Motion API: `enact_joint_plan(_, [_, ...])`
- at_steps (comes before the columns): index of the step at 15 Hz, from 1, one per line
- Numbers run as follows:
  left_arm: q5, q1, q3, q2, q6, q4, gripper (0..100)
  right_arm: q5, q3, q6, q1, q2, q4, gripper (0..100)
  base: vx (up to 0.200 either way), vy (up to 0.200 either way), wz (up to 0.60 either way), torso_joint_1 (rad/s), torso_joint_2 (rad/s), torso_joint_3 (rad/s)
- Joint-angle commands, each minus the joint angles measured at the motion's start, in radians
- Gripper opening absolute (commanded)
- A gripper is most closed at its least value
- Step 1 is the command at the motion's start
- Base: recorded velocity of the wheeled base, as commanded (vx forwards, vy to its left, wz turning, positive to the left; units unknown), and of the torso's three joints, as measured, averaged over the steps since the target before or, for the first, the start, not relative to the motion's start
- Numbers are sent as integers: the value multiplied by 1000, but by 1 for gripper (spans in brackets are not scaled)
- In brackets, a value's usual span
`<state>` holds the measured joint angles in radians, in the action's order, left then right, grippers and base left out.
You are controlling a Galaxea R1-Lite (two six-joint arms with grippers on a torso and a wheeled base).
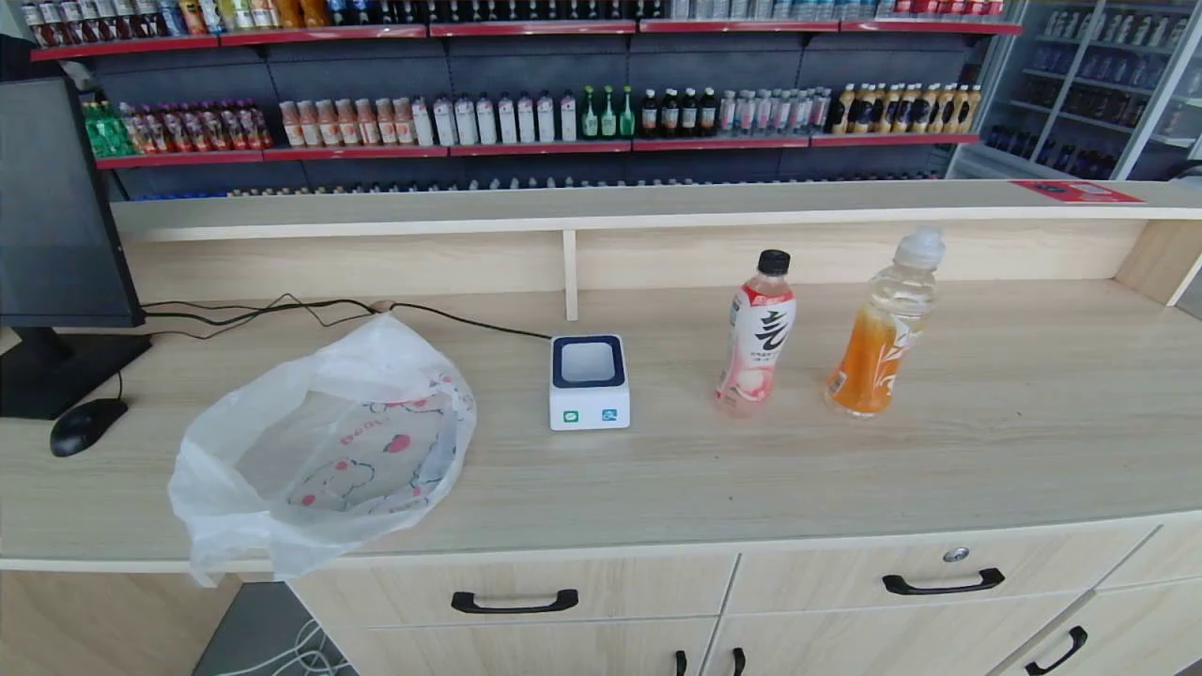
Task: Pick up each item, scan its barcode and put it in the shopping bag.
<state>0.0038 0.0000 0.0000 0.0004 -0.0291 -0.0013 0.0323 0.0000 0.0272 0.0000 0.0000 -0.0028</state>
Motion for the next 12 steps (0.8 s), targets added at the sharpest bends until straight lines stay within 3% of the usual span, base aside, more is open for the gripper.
enact_joint_plan(1, [1, 0, 0, 0, 0, 0, 100, 0, 0, -1, 2, 0, 0, 100, 0, 0, 0, 0, 0, 0])
enact_joint_plan(4, [1, 0, 0, 0, 2, 0, 100, 0, -3, -3, 0, 0, -19, 100, 0, 0, 0, 0, 0, 0])
enact_joint_plan(9, [1, 0, 0, 0, 2, 0, 100, -2, -129, 0, 3, 83, -80, 100, 0, 0, 0, 0, 0, 0])
enact_joint_plan(10, [1, 0, 0, 0, 2, 0, 100, -2, -149, -1, 3, 135, -132, 100, 0, 0, 0, 0, 0, 0])
enact_joint_plan(12, [1, 0, 0, 0, 2, 0, 100, -3, -156, -3, 3, 334, -388, 100, 0, 0, 0, 0, 0, 0])
